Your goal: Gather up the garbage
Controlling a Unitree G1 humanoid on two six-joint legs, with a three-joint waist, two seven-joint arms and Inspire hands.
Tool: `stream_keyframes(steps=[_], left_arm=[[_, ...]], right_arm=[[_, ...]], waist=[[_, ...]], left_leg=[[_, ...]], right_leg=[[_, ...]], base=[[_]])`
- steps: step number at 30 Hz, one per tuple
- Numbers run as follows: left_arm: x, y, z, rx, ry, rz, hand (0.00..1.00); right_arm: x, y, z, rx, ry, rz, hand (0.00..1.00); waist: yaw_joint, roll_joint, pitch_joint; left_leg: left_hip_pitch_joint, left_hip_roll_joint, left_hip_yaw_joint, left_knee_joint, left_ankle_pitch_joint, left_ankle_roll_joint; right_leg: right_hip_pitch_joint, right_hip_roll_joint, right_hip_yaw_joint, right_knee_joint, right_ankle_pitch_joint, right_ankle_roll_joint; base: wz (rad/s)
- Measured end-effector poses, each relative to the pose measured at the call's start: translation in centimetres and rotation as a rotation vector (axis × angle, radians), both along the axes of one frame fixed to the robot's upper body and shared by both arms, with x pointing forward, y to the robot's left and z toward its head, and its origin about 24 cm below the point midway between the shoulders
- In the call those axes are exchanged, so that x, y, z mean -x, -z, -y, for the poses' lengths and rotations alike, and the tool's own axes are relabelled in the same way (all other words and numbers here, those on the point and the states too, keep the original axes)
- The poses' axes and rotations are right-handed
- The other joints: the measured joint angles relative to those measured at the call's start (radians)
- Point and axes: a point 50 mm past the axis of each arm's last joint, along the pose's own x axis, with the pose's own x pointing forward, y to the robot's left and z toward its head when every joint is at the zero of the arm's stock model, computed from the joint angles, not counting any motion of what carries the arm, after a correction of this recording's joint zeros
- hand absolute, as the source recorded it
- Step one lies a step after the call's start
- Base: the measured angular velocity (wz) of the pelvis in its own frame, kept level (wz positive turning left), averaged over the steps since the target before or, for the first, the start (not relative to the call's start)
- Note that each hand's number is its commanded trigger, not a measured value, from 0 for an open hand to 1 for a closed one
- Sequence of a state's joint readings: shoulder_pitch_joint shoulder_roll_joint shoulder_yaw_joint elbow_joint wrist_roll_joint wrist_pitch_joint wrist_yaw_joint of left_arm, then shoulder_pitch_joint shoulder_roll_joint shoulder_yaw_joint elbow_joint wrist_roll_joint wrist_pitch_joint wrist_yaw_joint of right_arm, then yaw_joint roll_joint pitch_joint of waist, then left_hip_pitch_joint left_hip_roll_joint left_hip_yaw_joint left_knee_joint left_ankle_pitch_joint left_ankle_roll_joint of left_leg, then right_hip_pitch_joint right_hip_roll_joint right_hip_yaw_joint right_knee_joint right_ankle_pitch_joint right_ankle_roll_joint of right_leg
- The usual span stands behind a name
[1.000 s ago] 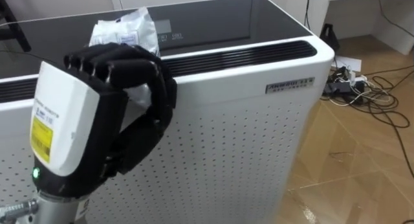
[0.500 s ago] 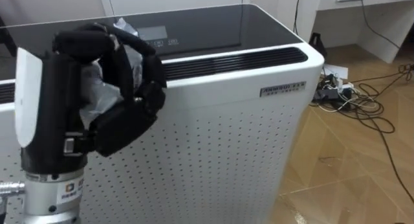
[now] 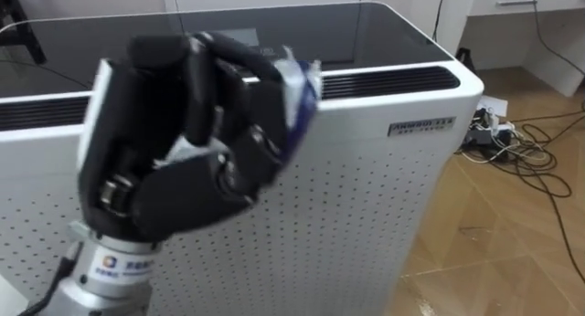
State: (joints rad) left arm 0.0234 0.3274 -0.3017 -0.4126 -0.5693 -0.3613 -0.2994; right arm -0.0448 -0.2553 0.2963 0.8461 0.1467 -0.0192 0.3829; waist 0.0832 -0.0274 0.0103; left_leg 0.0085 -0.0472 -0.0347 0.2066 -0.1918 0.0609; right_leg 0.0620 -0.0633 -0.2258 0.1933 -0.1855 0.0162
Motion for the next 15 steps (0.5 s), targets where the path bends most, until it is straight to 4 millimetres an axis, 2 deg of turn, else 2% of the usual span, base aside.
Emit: stream_keyframes(steps=[2, 3, 5, 12, 15], left_arm=[[-0.1, 2.5, 0.9, -0.071, 0.08, -0.144, 1.0], [-0.3, 4.0, 1.2, -0.121, 0.122, -0.226, 1.0], [-0.4, 5.4, 1.4, -0.182, 0.178, -0.311, 1.0], [-0.3, 5.7, 1.6, -0.202, 0.218, -0.337, 1.0], [-0.4, 5.7, 1.4, -0.205, 0.21, -0.339, 1.0]], right_arm=[[-0.2, -0.2, -0.2, -0.002, -0.008, 0.011, 1.0], [-0.4, -0.3, -0.4, -0.007, -0.017, 0.023, 1.0], [-0.8, -0.6, -0.7, -0.011, -0.031, 0.039, 1.0], [-0.7, -0.5, -0.9, -0.011, -0.047, 0.036, 1.0], [-0.8, -0.6, -1.0, -0.011, -0.049, 0.036, 1.0]], waist=[[0.001, 0.007, 0.0018], [-0.002, 0.005, 0.0052], [-0.01, -0.001, 0.0083], [-0.019, 0.017, 0.0083], [-0.017, 0.035, 0.007]], left_leg=[[-0.012, 0.002, 0.002, 0.002, 0.001, -0.002], [-0.026, 0.003, 0.002, 0.014, 0.003, -0.003], [-0.071, 0.007, 0.001, 0.037, 0.004, -0.005], [-0.088, 0.007, 0.008, 0.046, 0.004, -0.005], [-0.093, 0.008, 0.008, 0.043, 0.004, -0.005]], right_leg=[[-0.016, 0.0, 0.002, 0.011, 0.0, 0.0], [-0.033, 0.001, 0.003, 0.013, 0.002, -0.004], [-0.067, 0.005, 0.001, 0.014, 0.007, -0.01], [-0.079, 0.004, 0.007, 0.013, 0.009, -0.009], [-0.09, 0.005, 0.01, 0.022, 0.009, -0.009]], base=[[-0.05], [0.0], [0.02], [0.0], [-0.02]])
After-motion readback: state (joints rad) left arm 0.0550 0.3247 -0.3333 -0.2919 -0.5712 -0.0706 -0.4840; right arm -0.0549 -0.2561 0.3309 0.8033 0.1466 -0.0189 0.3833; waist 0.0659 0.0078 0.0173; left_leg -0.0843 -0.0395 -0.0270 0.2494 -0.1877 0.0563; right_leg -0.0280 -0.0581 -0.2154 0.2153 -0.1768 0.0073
